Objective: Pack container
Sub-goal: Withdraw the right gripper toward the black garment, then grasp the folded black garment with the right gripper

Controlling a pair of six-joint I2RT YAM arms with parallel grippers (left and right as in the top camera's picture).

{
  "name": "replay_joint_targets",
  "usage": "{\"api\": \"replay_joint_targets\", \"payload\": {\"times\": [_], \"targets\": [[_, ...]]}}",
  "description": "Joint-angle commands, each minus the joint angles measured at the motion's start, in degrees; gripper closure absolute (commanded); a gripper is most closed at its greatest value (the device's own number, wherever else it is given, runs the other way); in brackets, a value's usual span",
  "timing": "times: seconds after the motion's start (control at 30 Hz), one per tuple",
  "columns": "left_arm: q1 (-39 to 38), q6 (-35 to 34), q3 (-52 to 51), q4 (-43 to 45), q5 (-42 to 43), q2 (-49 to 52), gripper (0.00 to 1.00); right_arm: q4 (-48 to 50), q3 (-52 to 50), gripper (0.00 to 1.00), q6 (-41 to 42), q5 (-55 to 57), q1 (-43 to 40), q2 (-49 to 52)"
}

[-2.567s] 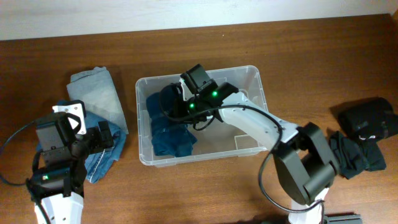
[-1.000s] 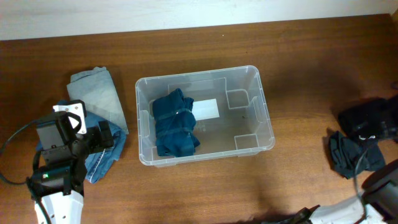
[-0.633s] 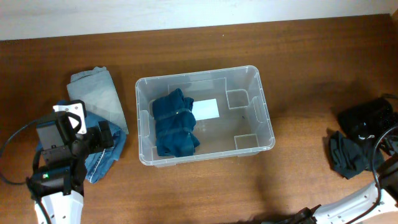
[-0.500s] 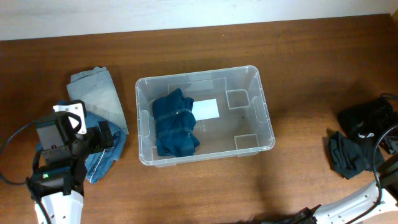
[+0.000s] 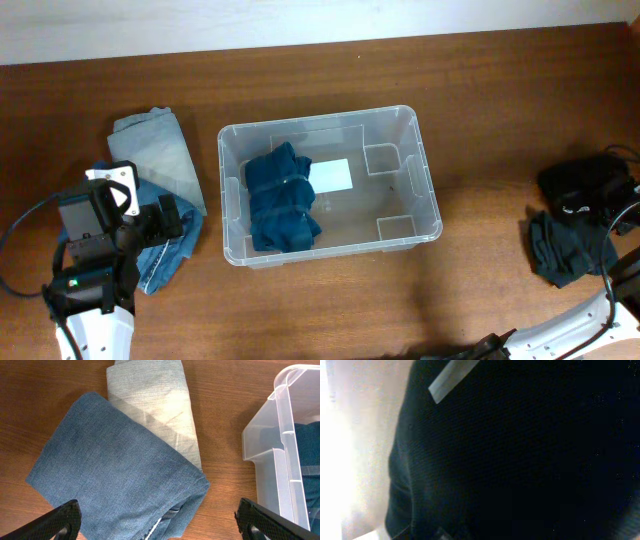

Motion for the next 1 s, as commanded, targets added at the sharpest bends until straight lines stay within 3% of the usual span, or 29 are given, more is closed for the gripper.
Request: {"api": "replay_joint_targets", "payload": {"times": [0.0, 0.27, 0.5, 0.73, 0.83, 0.97], "targets": [[0.3, -0.6, 1.2, 0.2, -0.2, 0.2, 0.01, -0.2, -0.4, 0.57, -0.6, -8.3, 0.4, 0.2], [0.3, -0.6, 1.2, 0.2, -0.2, 0.2, 0.01, -1.1, 3.4, 0.56, -0.6, -17.4, 3.8, -9.9], [0.3, -0.6, 1.2, -0.1, -0.2, 0.2, 0.01, -7.1, 6.3, 0.55, -6.2, -19.1, 18.3, -24.3], [0.3, -0.6, 1.2, -0.1, -0.2, 0.2, 0.01, -12.7, 6.4, 0.55, -8.7, -7.0, 38.7, -35.2], [0.3, -0.6, 1.2, -0.1, -0.2, 0.2, 0.01, -12.8, 6.4, 0.44, -7.4, 6.3, 45.3, -36.2], [0.3, -0.6, 1.2, -0.1, -0.2, 0.2, 0.01, -11.7, 6.4, 0.37, -6.1, 11.1, 44.9, -35.5]]}}
